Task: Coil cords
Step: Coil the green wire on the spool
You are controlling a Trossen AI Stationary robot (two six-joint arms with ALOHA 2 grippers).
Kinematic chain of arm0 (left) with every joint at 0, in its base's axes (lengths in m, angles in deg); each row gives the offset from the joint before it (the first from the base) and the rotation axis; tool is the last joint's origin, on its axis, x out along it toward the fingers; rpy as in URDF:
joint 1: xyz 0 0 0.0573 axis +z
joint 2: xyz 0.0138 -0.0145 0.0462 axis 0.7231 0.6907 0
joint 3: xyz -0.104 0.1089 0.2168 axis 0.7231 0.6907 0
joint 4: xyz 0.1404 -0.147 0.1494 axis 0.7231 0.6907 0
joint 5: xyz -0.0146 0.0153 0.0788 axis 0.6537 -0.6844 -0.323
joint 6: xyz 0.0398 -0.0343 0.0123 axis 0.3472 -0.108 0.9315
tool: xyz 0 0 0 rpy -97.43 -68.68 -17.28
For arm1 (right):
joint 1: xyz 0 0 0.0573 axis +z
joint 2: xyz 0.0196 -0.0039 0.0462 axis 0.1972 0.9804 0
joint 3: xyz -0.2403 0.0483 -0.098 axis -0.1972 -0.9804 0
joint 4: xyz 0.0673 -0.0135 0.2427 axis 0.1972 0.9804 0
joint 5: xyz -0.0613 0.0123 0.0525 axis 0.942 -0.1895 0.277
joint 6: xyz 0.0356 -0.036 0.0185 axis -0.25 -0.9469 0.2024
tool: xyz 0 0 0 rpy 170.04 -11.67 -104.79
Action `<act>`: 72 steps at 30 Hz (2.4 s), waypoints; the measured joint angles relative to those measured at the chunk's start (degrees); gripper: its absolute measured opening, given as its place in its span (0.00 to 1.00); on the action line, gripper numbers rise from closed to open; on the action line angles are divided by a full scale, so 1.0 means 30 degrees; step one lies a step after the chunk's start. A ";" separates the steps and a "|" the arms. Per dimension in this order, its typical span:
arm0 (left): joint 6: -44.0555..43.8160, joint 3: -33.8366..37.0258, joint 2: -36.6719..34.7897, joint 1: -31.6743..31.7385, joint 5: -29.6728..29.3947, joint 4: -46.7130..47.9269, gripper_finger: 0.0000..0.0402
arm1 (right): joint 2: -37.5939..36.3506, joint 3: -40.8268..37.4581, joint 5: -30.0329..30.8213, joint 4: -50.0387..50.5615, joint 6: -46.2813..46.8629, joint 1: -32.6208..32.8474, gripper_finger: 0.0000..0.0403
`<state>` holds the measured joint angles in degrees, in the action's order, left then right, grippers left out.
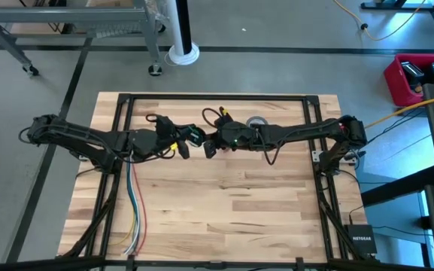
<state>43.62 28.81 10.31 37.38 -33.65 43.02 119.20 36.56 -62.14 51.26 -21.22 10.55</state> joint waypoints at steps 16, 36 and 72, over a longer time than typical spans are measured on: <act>0.2282 0.0000 0.0022 0.0350 -0.0212 -0.0401 0.00 | 0.0001 0.0000 -0.1099 0.0165 0.0023 0.0007 0.01; 0.2947 0.0000 0.0022 0.0794 0.5695 -0.0311 0.25 | 0.0001 0.0000 -0.1252 -0.0773 -0.0289 0.0036 0.01; 0.0083 0.0044 0.0270 0.0291 0.9818 0.2533 0.38 | -0.0021 0.0867 0.0051 -0.3268 -0.2214 -0.0146 0.01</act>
<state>43.87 28.94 11.12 38.26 -4.19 50.62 119.14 39.16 -61.99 41.46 -27.86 10.12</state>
